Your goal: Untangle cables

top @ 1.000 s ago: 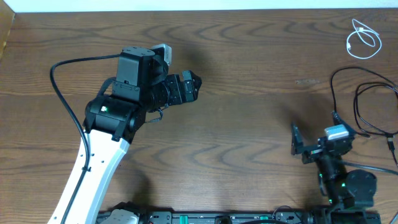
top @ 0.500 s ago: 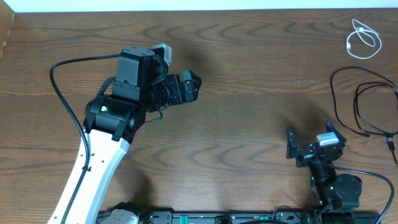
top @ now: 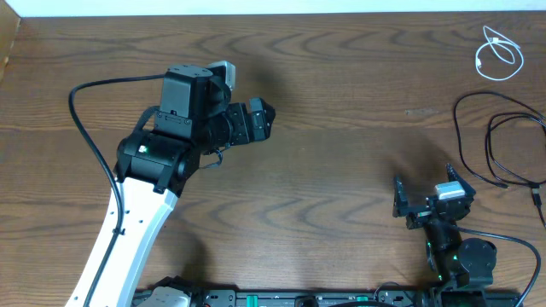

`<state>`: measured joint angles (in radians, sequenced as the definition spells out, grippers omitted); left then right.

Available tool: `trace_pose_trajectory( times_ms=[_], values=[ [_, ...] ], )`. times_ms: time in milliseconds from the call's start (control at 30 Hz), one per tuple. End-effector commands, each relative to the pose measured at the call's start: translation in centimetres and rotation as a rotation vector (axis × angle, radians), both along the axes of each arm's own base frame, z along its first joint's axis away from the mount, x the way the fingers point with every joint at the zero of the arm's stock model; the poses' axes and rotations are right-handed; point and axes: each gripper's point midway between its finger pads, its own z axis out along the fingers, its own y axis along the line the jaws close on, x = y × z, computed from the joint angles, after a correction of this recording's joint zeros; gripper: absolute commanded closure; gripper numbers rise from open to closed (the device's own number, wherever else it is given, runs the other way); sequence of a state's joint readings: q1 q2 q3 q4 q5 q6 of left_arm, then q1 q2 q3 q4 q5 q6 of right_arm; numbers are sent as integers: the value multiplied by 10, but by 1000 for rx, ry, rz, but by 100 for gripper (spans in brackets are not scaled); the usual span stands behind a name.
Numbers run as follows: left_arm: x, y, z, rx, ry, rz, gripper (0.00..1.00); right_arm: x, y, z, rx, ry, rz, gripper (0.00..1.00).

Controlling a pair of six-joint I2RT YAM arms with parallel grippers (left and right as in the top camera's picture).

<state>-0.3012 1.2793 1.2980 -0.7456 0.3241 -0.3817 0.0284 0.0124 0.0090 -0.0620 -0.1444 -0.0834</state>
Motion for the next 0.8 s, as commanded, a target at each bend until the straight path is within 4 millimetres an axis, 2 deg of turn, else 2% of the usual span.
trace_pose_trajectory(
  times_ms=[0, 100, 233, 333, 433, 533, 633, 767],
  values=[
    [2, 18, -9, 104, -9, 33, 4, 0, 0, -1, 14, 3, -5, 1],
    [-7, 28, -19, 160, 41, 52, 4, 0, 0, -1, 14, 3, -5, 1],
    [-19, 57, -36, 300, 111, 130, 4, 0, 0, -1, 14, 3, -5, 1],
    [-21, 78, -32, 382, 72, 202, 4, 0, 0, -1, 14, 4, -5, 1],
    [-33, 101, -19, 437, -32, 243, 4, 0, 0, -1, 14, 4, -5, 1],
    [-37, 120, -9, 395, -140, 317, 4, 0, 0, -1, 14, 4, -5, 1],
    [-40, 134, -1, 323, -260, 384, 4, 0, 0, -1, 14, 4, -5, 1],
    [-50, 142, 16, 284, -561, 359, 4, 0, 0, -1, 14, 4, -5, 1]
  ],
)
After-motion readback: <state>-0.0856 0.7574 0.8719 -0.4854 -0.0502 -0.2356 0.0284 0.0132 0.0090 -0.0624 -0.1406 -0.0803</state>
